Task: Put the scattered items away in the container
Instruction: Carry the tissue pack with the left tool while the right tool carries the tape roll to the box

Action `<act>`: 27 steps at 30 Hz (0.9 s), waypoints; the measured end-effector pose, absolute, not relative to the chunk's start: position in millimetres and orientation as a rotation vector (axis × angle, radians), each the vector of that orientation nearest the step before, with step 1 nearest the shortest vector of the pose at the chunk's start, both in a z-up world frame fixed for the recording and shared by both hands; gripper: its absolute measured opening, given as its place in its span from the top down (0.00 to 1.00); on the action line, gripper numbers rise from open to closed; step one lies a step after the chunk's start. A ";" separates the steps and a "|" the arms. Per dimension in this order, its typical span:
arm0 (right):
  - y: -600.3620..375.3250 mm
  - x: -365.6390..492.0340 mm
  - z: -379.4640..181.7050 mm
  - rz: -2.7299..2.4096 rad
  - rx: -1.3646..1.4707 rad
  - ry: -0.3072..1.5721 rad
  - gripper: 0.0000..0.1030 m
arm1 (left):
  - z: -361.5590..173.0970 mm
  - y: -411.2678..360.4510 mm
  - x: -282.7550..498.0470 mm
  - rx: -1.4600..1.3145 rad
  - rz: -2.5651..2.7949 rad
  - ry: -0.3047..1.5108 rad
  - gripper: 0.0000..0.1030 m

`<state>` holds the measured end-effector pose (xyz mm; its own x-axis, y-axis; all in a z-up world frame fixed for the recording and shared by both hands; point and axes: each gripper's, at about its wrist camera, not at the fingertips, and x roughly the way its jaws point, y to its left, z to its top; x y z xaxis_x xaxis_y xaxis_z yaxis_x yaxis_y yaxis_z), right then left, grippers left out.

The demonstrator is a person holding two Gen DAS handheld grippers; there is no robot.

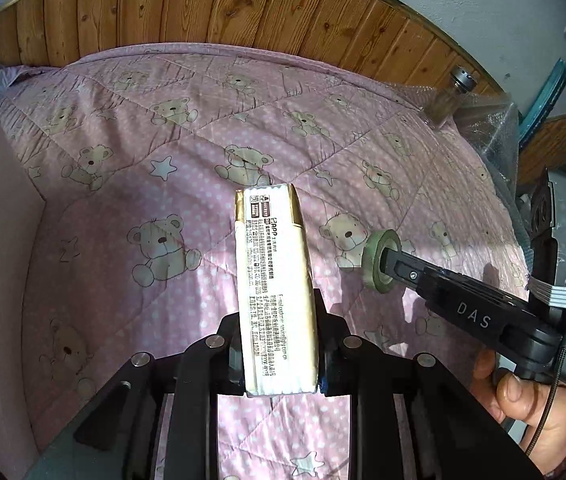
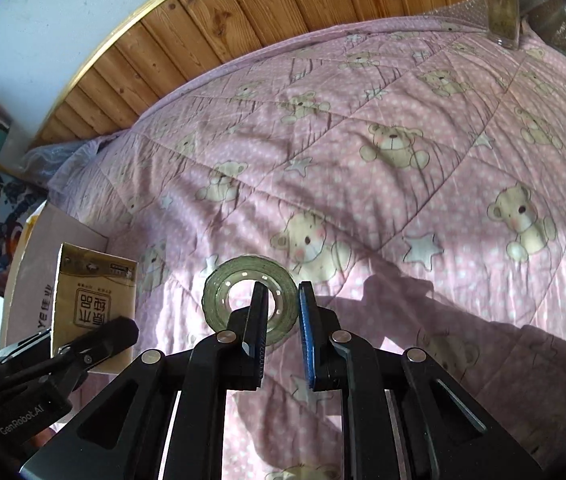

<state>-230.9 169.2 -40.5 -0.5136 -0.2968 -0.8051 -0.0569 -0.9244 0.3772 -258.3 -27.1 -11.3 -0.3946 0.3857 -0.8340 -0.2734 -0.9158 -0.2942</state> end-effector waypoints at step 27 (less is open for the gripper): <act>28.7 -111.4 -23.6 -2.451 1.486 -0.409 0.85 | 41.3 -145.5 -143.1 -1.302 2.418 -0.297 0.77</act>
<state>-111.4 28.7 -23.6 -0.4508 -0.3495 -0.8214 0.0637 -0.9304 0.3609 -143.1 -145.5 41.3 -0.5002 0.4220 -0.7562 -0.2267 -0.9066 -0.3560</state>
